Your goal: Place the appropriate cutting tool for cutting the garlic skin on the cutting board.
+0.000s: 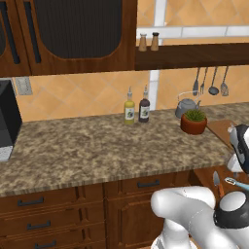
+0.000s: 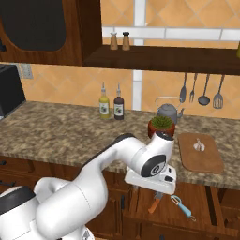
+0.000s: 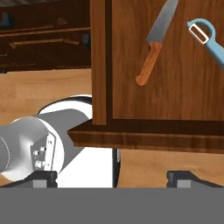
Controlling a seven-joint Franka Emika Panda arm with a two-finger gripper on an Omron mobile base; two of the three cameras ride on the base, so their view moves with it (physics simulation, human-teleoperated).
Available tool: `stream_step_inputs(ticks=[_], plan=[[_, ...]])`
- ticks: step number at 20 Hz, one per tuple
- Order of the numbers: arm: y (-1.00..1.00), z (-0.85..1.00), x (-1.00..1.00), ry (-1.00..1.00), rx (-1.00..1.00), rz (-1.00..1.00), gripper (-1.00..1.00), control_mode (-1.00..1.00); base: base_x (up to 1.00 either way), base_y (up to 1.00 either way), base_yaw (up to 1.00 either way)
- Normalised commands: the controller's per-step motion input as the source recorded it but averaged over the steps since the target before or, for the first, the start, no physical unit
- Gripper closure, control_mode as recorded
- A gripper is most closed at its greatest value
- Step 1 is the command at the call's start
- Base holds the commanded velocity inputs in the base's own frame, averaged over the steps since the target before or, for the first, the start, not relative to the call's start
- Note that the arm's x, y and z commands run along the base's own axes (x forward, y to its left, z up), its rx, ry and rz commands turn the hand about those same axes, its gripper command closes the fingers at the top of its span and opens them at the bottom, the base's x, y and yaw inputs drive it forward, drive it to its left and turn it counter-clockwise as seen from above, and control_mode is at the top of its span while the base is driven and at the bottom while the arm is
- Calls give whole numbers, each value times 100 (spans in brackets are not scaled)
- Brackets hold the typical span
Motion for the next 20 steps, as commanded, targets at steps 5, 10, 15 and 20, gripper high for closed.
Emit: stream_step_inputs(ticks=[5,10,15,20], plan=[[3,-44,-18,0,-1,1,-100,-100,0,0,0],[16,-39,18,0,-4,5,-100,-100,0,0,0],[10,-51,23,0,-1,6,-100,-100,0,0,0],[13,-49,6,0,0,5,-100,-100,0,0,0]])
